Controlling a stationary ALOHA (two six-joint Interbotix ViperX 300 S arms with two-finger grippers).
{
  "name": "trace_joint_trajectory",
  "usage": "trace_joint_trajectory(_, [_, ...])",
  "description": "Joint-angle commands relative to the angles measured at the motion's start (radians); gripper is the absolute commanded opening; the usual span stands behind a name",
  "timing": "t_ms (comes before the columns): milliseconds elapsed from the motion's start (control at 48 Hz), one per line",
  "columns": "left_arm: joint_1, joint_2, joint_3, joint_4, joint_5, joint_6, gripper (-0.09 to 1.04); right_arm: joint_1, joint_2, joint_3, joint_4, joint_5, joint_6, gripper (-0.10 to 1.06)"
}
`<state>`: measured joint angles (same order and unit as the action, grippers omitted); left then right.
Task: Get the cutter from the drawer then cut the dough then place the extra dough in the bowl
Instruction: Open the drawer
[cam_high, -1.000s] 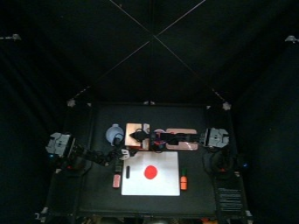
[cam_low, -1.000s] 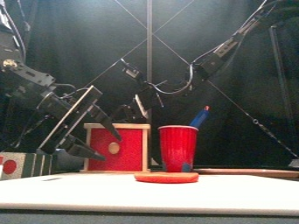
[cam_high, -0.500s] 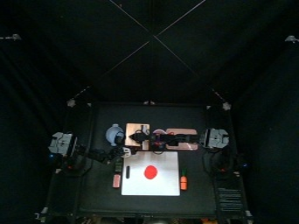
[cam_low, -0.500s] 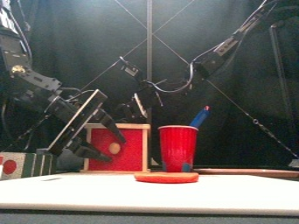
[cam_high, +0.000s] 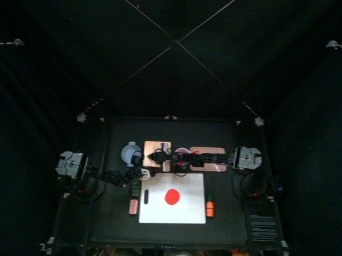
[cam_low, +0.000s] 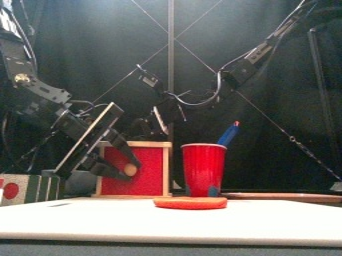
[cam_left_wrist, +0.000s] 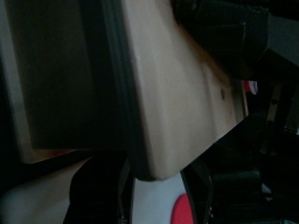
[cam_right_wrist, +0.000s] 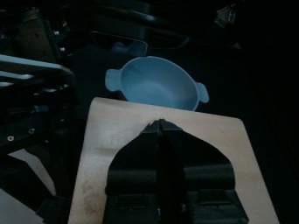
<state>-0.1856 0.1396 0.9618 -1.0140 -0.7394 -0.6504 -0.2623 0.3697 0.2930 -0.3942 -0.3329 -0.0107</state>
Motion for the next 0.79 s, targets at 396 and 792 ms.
trace_joint_trajectory(396, [-0.048, -0.064, 0.002, -0.025, 0.008, 0.011, 0.71, -0.011, -0.021, -0.009, 0.000, 0.023, 0.003, -0.04])
trace_joint_trajectory(792, [-0.074, -0.075, -0.008, -0.028, 0.046, 0.008, 0.70, -0.012, -0.017, -0.008, -0.002, 0.023, 0.003, -0.04])
